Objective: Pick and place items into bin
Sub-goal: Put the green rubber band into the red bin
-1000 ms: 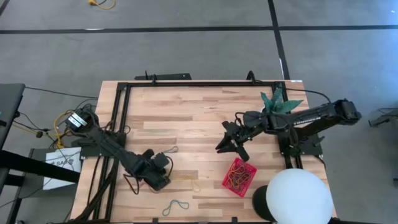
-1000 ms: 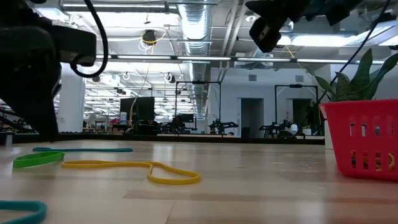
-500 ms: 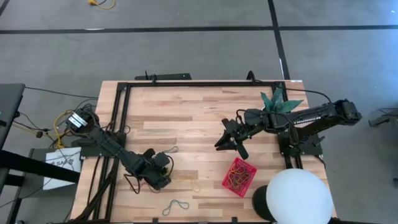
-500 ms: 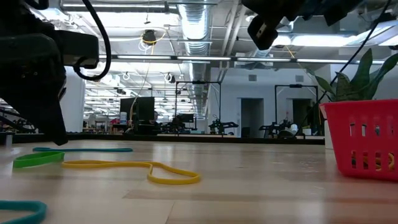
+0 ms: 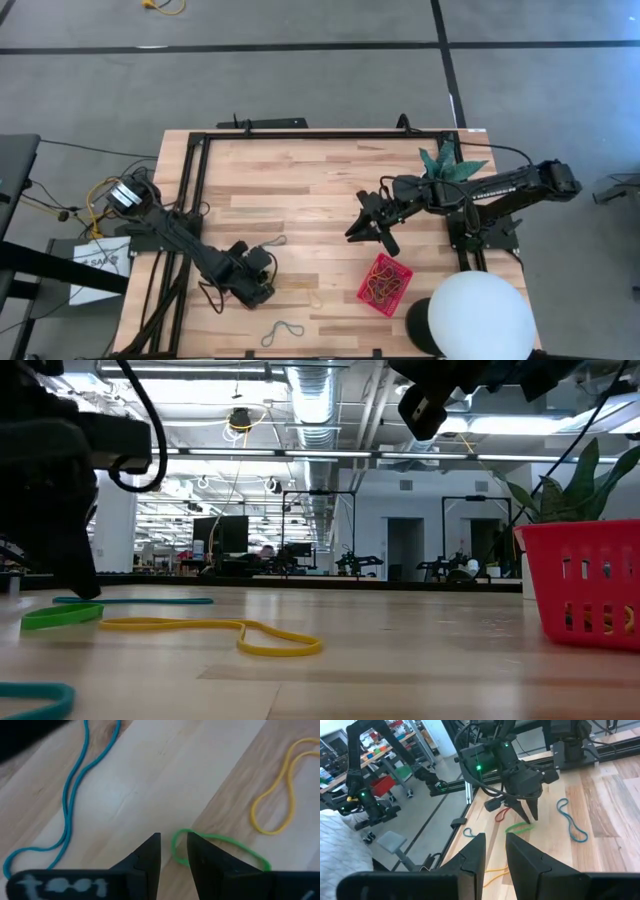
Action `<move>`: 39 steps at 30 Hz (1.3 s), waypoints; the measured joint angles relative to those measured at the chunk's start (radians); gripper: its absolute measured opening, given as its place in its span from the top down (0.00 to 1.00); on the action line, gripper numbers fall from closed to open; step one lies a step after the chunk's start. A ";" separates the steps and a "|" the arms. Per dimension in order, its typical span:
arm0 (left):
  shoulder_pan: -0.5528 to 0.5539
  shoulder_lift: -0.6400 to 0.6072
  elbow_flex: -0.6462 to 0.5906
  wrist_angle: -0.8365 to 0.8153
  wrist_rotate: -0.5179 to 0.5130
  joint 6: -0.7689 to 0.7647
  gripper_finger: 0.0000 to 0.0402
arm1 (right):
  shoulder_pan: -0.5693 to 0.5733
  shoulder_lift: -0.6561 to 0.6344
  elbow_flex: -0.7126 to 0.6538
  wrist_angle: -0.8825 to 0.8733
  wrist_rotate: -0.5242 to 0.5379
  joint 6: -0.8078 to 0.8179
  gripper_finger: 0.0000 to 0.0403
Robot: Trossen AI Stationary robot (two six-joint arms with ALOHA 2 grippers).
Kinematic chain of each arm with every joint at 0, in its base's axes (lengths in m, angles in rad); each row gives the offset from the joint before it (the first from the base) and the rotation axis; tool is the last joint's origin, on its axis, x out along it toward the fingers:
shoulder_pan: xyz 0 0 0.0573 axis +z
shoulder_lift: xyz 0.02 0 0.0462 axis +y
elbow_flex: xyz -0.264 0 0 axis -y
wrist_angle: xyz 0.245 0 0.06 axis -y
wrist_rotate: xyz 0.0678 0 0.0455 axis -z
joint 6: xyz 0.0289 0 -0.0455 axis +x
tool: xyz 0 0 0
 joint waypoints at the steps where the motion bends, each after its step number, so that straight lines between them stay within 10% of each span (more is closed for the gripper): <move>1: -0.002 0.006 0.000 -0.003 0.002 -0.006 0.79 | 0.000 0.000 0.000 0.000 0.000 0.000 0.82; 18: -0.002 0.116 0.095 0.022 -0.056 0.030 0.99 | 0.000 0.000 0.000 0.049 -0.002 0.000 0.82; 27: 0.055 0.110 0.309 0.284 -0.256 0.537 1.00 | 0.000 0.000 0.000 0.203 -0.018 0.005 0.82; 39: 0.284 0.289 0.387 0.914 0.177 0.994 1.00 | -0.033 0.000 0.000 0.408 -0.280 0.027 0.82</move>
